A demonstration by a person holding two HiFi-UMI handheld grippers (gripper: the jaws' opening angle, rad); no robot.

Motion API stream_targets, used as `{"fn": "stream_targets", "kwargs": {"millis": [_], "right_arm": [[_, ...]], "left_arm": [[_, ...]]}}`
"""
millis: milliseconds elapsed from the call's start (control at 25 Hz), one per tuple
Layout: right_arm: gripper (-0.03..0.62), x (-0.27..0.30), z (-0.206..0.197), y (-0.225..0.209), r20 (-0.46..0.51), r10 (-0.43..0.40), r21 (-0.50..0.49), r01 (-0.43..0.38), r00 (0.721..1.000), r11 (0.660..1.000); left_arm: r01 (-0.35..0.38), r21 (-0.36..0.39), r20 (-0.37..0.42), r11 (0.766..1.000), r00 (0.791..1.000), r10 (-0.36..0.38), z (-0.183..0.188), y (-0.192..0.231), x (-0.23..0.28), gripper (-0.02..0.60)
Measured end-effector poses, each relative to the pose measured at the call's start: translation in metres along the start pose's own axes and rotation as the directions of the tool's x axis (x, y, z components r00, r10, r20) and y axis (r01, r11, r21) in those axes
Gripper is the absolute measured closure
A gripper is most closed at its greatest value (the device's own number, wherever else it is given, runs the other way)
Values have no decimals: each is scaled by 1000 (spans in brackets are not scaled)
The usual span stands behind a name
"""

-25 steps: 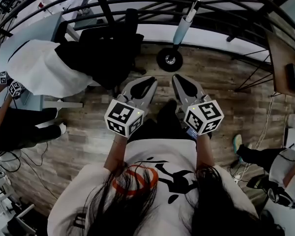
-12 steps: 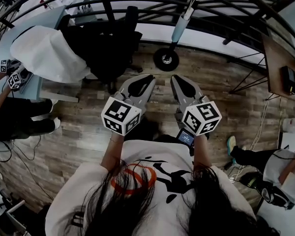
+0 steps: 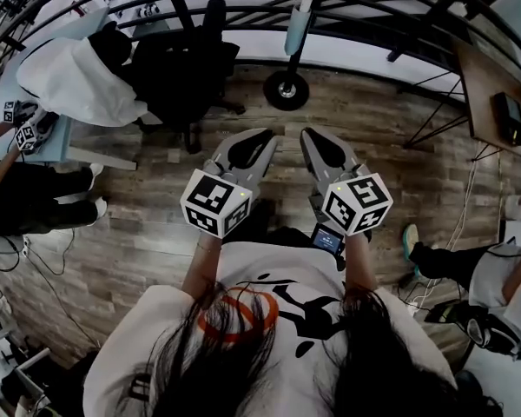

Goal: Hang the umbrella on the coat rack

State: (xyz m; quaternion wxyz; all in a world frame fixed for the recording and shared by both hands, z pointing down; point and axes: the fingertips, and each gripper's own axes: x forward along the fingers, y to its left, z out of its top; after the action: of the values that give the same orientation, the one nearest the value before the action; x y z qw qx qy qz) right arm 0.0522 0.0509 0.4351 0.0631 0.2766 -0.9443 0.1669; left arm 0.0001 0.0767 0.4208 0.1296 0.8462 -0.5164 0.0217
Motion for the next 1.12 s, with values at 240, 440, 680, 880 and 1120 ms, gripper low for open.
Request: {"fn": "stream_targets", "kwargs": {"millis": [240, 440, 680, 880, 1120], "right_arm": [[589, -54, -9, -9, 7, -1, -4, 1, 1000, 1000], [589, -88, -14, -10, 17, -5, -15, 5, 1000, 1000], [589, -118, -23, -10, 31, -13, -33, 15, 999, 999], [589, -130, -25, -5, 29, -8, -48, 9, 1000, 999], [588, -144, -27, 0, 32, 3, -44, -1, 999, 999]], "left_arm": [[3, 7, -6, 1000, 1000, -3, -10, -56, 5, 558], [18, 15, -8, 1000, 1000, -18, -16, -91, 7, 558], [37, 38, -7, 999, 999, -37, -24, -123, 5, 558], [23, 41, -10, 999, 1000, -23, -25, -134, -2, 558], [17, 47, -8, 999, 1000, -17, -27, -147, -10, 558]]}}
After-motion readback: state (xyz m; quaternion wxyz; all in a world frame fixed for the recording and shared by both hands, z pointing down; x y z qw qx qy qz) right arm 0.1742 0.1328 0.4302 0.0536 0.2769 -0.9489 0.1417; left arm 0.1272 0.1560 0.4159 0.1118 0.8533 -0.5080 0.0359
